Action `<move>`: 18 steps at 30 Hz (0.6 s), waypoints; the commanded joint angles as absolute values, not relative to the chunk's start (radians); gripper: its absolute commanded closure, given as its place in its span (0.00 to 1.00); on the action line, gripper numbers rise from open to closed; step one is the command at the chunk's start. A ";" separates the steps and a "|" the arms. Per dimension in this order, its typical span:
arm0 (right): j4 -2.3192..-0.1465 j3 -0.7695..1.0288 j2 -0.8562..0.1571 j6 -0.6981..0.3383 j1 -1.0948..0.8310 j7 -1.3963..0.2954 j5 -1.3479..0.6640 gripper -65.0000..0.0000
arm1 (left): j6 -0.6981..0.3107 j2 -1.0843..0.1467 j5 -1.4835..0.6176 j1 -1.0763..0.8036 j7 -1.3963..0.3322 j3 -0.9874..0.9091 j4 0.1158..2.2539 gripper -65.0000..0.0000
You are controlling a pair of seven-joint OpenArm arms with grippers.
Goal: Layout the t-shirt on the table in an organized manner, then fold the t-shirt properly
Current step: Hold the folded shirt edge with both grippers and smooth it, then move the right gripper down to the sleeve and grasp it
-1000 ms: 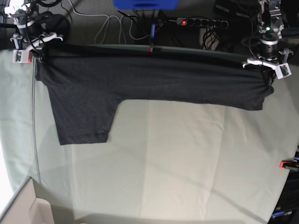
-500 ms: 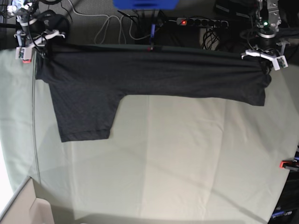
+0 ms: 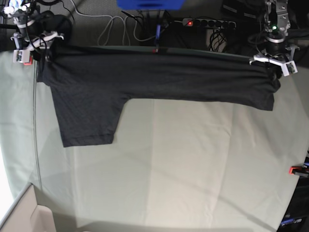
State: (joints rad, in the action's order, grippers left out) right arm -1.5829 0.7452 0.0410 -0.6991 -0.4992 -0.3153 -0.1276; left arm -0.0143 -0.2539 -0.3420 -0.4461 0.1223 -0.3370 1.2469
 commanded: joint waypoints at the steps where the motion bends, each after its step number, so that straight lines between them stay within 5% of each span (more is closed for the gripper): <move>1: -1.626 0.763 0.024 -0.698 -0.513 -0.286 -0.145 0.50 | -0.005 -0.265 -0.340 -0.455 0.147 -0.346 1.259 0.70; 8: -1.765 0.831 0.050 -0.698 -0.513 -0.292 -0.147 0.50 | -0.002 -0.263 -0.341 -0.455 0.148 -0.348 1.262 0.64; 18: -1.770 0.822 0.044 -0.698 -0.271 -0.397 -0.137 0.50 | -0.004 -0.263 -0.332 -0.455 0.148 -0.344 1.260 0.64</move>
